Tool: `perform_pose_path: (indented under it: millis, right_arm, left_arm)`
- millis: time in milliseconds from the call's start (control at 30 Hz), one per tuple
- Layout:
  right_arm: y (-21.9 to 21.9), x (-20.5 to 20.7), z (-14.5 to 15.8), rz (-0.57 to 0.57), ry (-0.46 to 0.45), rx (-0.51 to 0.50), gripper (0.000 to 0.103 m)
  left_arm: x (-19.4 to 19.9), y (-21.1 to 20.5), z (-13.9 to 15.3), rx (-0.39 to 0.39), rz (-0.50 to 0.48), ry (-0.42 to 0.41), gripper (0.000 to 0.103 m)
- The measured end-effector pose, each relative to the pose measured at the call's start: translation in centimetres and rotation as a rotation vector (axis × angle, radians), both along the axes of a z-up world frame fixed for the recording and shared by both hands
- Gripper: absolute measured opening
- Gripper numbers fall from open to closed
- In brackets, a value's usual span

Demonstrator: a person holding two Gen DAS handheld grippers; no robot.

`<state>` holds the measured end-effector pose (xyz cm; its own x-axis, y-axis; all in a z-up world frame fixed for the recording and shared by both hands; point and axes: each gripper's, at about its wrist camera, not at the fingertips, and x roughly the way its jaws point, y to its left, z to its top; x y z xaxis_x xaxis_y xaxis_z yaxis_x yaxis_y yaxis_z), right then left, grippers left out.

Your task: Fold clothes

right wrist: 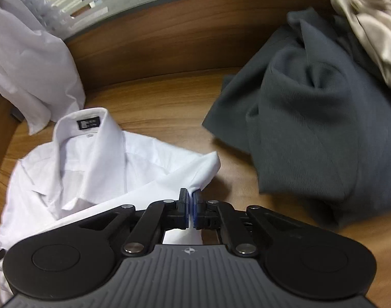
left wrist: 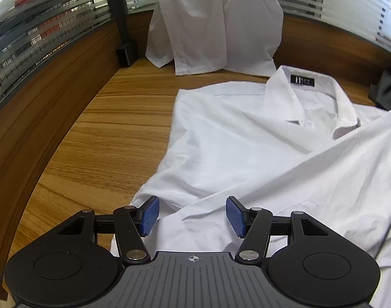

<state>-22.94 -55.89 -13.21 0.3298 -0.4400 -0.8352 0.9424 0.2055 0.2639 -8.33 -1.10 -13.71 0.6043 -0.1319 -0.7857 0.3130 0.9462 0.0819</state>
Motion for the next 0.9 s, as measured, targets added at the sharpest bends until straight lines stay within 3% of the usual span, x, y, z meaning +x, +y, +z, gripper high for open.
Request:
perform_pose_path:
  millis: [133,300,367,500,633,900]
  right_arm:
    - [-1.2,-0.1,-1.3,0.026,0.055,0.009,0.002]
    - [-2.1,-1.5,-2.6,0.027,0.049,0.008,0.003]
    - [-1.9,-1.9,-2.0,0.041,0.049,-0.006,0.009]
    - [0.6,-2.5,1.0,0.131,0.064,-0.074,0.034]
    - [4.9,-3.2,2.7,0.229,0.07,-0.093,0.041]
    - [13.2,-3.8,1.9,0.305,0.102,-0.078,0.043]
  left_arm:
    - [0.1,0.0,0.7,-0.001,0.012,0.017,0.061]
    - [0.6,0.3,0.1,0.014,0.028,0.058,0.061]
    - [0.8,0.5,0.0,0.016,0.034,0.064,0.061]
    - [1.0,0.8,0.1,0.012,0.05,0.063,0.061]
    - [1.3,0.5,0.7,-0.017,0.05,0.057,0.061]
    - [2.7,-5.7,3.3,-0.145,-0.196,0.06,0.062]
